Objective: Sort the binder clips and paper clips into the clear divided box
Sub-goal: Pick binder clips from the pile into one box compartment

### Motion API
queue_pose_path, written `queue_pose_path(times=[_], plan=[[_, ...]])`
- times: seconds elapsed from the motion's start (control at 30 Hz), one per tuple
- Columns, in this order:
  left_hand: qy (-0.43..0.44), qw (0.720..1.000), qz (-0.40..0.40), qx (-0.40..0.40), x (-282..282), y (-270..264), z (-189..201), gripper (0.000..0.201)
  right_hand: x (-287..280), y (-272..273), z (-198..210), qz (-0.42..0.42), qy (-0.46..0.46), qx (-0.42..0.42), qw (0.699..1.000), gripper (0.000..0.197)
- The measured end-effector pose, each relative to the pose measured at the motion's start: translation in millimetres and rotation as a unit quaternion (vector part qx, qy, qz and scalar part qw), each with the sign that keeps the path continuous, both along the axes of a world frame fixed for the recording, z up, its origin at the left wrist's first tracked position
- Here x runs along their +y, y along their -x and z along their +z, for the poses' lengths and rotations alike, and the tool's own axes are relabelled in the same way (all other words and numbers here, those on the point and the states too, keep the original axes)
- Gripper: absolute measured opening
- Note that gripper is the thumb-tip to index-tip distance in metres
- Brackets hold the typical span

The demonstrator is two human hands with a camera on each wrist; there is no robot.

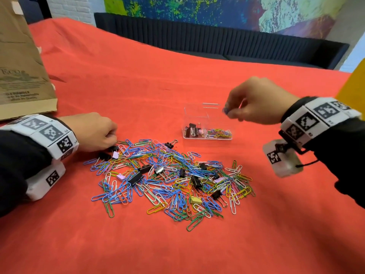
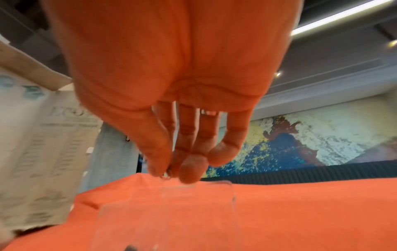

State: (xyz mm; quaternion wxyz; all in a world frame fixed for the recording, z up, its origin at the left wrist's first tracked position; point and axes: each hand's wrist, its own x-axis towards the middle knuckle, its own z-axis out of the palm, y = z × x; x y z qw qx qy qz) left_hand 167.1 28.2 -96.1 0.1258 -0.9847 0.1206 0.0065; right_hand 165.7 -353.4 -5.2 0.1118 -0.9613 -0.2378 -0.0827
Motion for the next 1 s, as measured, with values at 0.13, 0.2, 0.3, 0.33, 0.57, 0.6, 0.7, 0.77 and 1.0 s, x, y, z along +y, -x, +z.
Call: queue_pose_path(times=[0.13,0.2,0.3,0.33,0.57,0.6,0.7,0.77,1.0], plan=[[0.002,1.000,0.010,0.004,0,0,0,0.026,5,-24,2,-0.055,0.026,-0.054,0.997,0.009],[-0.002,1.000,0.013,0.006,0,0,0,0.026,7,-28,-2,-0.059,0.039,-0.048,0.996,0.012],[0.002,1.000,0.011,0.009,0,0,1,0.026,5,-26,0,-0.059,0.020,-0.072,0.995,0.014],[0.003,1.000,0.010,0.009,0,0,0,0.026,3,-23,0,-0.055,0.017,-0.079,0.995,0.014],[0.006,1.000,0.010,0.010,2,-2,0,0.026,1,19,-20,0.050,0.150,0.124,0.980,0.031],[0.007,1.000,0.010,0.010,2,-2,0,0.026,1,25,-25,0.062,0.176,0.160,0.969,0.041],[0.004,1.000,0.008,0.007,0,-1,0,0.027,-1,41,-38,0.097,0.217,0.223,0.945,0.075],[0.001,1.000,0.009,0.008,-1,0,1,0.027,-3,48,-46,0.124,0.234,0.218,0.940,0.083],[0.001,1.000,0.005,0.004,0,0,1,0.026,-3,56,-54,0.110,0.188,0.162,0.962,0.035]])
